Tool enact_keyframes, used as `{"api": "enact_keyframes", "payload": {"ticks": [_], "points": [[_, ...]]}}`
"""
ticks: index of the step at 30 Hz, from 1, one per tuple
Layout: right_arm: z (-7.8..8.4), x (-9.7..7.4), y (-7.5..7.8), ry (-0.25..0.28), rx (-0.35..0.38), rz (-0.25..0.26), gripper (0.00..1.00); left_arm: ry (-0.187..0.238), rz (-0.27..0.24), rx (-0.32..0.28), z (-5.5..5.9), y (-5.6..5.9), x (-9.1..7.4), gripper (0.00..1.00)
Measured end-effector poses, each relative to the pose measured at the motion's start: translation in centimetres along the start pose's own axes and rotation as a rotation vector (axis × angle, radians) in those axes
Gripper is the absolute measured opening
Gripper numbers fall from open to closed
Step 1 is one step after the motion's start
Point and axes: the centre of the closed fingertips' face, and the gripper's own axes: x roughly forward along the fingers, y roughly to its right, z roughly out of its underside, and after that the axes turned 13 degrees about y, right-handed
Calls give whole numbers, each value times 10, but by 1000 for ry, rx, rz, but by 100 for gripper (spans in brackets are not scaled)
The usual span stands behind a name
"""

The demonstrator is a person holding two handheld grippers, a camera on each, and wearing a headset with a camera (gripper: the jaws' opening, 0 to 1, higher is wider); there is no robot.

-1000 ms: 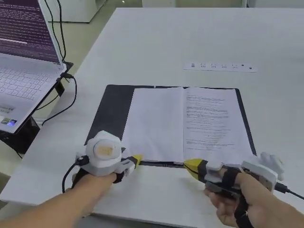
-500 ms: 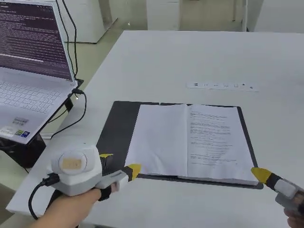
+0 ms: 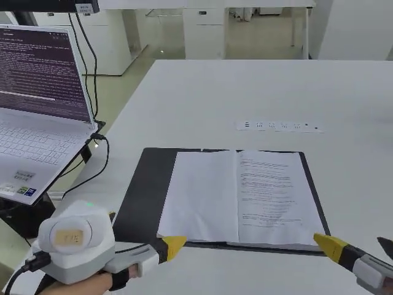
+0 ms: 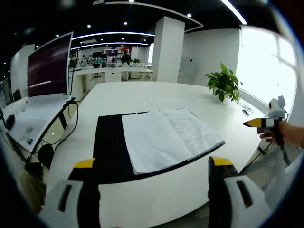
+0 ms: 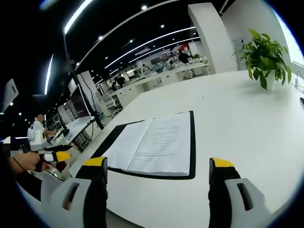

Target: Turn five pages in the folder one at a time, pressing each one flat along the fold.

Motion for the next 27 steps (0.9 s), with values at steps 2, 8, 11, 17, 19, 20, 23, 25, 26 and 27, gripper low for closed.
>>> {"api": "enact_keyframes", "payload": {"ticks": [2,8,11,17,19,20,23,25,26,27], "points": [[-2,0,2,11,-18,6,96,0,3,16,0,1,-1,99],[-8,-1,-2,45,-35,-17,99,-5,21,69,-1,6,-3,99],[-12,1,-5,66,-41,-27,100,-5,22,66,-2,6,-2,99],[-19,2,-4,80,-47,-27,100,-2,35,76,-7,13,0,99],[-16,2,-3,71,-45,-32,100,-7,40,77,-7,15,2,99],[-14,2,-1,66,-38,-32,100,-7,41,79,-7,16,3,99],[-10,1,2,60,-23,-32,100,-17,48,85,-5,21,11,99],[-7,0,5,53,-16,-27,100,-35,60,94,-1,25,18,98],[-5,-1,6,49,-14,-26,100,-37,61,99,-1,27,21,97],[-3,-1,7,44,-14,-24,100,-35,66,106,0,29,27,97]]}}
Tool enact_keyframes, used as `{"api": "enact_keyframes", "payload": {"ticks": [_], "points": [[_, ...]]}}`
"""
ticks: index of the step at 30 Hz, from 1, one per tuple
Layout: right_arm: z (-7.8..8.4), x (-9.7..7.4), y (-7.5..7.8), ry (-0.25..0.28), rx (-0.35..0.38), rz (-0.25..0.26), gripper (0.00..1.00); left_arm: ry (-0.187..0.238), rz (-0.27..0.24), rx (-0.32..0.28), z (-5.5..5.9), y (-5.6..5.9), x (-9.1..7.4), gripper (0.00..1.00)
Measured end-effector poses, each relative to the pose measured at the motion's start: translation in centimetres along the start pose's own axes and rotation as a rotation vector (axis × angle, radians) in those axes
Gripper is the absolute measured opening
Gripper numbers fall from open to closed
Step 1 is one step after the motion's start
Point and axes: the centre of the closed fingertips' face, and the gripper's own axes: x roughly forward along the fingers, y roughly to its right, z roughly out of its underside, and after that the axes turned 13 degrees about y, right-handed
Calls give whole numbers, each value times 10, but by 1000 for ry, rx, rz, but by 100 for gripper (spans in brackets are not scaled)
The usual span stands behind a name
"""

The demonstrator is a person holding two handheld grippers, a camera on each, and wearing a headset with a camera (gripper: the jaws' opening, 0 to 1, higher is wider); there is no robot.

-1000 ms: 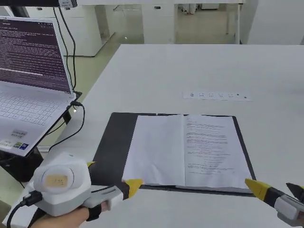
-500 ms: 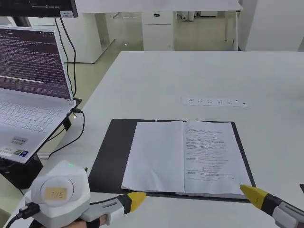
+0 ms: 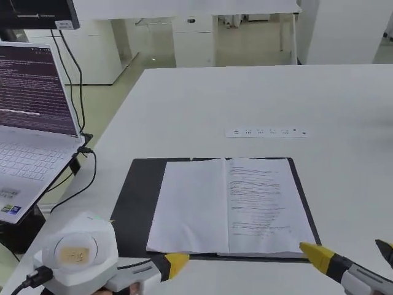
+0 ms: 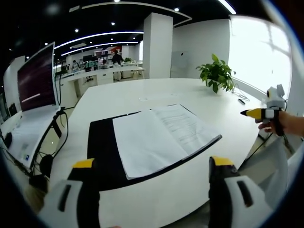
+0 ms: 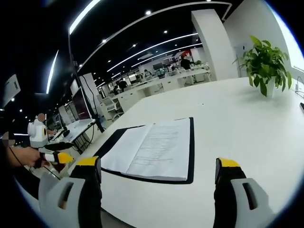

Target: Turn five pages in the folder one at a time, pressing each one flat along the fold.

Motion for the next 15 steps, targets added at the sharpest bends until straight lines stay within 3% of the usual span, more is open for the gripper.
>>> {"api": "enact_keyframes", "payload": {"ticks": [5,15], "points": [[7,-2,11,-10,16,8,100,-16,29,10,4,13,26,95],[15,-7,18,-31,2,16,99,-46,124,45,17,62,82,89]]}}
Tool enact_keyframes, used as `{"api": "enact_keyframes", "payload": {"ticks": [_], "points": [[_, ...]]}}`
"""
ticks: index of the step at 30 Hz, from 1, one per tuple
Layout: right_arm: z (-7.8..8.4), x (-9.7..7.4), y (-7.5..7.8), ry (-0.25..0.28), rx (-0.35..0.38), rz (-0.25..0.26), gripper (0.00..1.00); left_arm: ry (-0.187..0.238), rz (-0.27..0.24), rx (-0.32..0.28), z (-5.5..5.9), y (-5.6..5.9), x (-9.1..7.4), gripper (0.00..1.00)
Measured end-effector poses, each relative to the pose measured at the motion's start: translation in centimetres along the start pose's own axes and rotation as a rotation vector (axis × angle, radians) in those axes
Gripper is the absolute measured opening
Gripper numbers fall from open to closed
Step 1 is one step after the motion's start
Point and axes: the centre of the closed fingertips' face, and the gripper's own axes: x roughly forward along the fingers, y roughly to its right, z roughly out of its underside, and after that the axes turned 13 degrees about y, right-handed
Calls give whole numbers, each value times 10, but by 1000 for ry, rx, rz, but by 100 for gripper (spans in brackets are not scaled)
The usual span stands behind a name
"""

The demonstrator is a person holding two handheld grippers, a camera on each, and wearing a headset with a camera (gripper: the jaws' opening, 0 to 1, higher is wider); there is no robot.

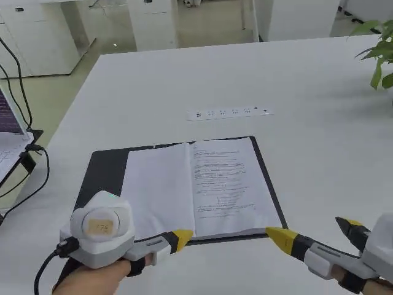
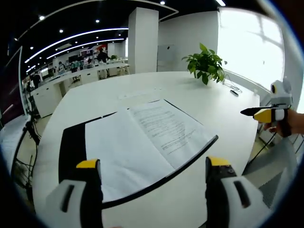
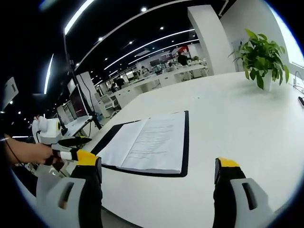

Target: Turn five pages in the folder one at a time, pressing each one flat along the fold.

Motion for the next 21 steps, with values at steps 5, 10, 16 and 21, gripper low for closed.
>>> {"api": "enact_keyframes", "payload": {"ticks": [5,10,16,21], "points": [[5,-1,0,-11,-2,-10,97,-2,50,22,3,26,33,83],[10,-2,3,-18,2,-1,97,-18,93,40,10,50,61,79],[14,-2,0,-33,-20,-16,96,-35,117,43,19,71,94,75],[14,0,0,-30,-8,-18,95,-34,102,32,24,79,112,71]]}}
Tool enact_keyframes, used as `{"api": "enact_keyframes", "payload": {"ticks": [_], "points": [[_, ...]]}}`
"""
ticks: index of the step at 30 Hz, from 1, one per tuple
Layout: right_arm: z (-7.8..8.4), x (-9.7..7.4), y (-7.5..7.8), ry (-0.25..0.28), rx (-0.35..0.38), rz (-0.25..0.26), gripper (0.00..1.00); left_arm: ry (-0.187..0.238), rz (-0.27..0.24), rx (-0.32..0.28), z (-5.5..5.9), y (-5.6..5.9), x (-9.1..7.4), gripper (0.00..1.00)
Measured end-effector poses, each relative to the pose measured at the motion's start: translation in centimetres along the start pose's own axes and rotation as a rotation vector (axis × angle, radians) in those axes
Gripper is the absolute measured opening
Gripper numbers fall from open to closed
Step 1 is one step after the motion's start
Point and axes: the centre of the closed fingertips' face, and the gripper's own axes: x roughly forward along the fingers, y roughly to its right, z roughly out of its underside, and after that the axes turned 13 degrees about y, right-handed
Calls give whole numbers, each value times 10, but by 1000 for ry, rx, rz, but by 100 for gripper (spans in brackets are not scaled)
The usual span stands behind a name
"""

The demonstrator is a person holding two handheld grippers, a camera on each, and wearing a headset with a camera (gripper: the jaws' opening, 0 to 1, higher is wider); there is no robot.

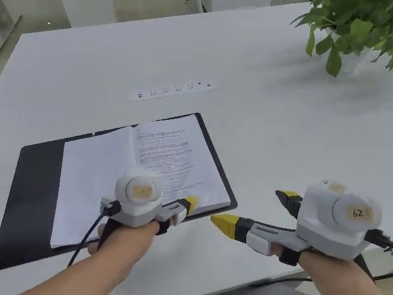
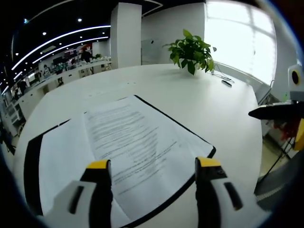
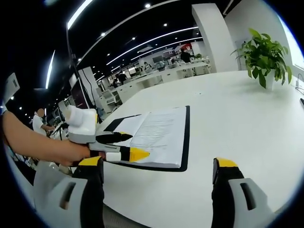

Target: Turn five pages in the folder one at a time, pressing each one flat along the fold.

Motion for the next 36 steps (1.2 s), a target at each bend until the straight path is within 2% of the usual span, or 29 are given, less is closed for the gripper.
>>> {"api": "enact_keyframes", "payload": {"ticks": [7,9,11,17,20,22,23,26,36], "points": [[3,5,-4,4,5,-17,94,-6,-32,-9,11,8,20,65],[5,6,-4,0,14,-18,93,-25,-41,-7,18,10,23,64],[5,7,-5,0,18,-18,93,-26,-63,40,20,7,23,63],[8,9,-5,-14,12,-25,93,-10,-65,45,21,7,22,62],[7,9,-3,-11,25,-21,92,1,-70,39,20,5,22,58],[7,10,-3,-12,24,-21,92,6,-59,47,20,8,22,55],[7,10,-3,-10,24,-21,92,11,-35,46,20,12,23,53],[8,11,-3,-16,25,-23,92,22,-22,47,20,18,22,43],[10,15,-1,-21,35,-23,91,55,-29,33,19,13,22,37]]}}
